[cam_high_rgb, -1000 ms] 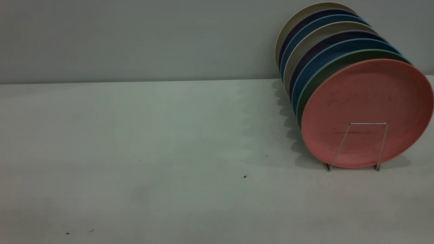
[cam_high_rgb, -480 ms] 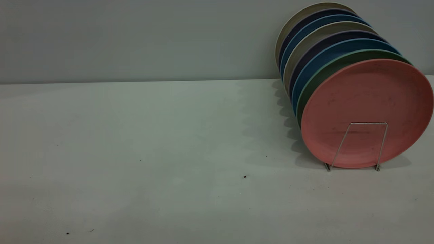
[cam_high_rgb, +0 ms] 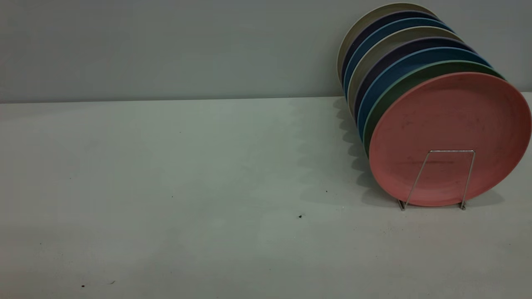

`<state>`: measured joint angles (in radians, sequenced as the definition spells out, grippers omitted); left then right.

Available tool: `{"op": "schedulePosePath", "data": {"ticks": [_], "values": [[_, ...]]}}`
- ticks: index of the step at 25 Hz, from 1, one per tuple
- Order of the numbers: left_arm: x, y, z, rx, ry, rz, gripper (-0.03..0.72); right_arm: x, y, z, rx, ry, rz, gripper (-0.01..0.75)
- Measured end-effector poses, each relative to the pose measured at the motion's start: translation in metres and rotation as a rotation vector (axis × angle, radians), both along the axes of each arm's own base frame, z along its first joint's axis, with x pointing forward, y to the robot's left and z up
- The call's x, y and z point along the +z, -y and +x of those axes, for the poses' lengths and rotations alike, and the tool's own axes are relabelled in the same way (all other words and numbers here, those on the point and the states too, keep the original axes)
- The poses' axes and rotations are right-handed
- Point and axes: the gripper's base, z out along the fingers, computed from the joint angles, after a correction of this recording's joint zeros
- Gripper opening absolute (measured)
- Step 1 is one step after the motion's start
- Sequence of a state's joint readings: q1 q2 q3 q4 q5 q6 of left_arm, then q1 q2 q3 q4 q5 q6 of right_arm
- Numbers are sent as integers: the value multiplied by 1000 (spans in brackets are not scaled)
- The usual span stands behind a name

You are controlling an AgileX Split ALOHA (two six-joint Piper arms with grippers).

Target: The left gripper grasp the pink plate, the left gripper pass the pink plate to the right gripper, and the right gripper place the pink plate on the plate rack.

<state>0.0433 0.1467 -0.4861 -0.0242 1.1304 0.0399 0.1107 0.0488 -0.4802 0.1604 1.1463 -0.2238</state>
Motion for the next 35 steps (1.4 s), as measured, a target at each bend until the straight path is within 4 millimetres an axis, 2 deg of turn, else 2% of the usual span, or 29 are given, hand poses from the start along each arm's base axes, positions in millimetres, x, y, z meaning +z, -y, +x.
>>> {"op": "schedulePosePath", "data": {"ticks": [7, 23, 35], "values": [[0, 0, 0, 4, 0, -2, 516, 0, 1, -2, -1, 8, 6, 376], [0, 0, -1, 5, 5, -2, 516, 0, 1, -2, -3, 8, 9, 374], [-1, 1, -23, 6, 166, 3, 516, -1, 1, -9, -44, 59, 14, 373]]}}
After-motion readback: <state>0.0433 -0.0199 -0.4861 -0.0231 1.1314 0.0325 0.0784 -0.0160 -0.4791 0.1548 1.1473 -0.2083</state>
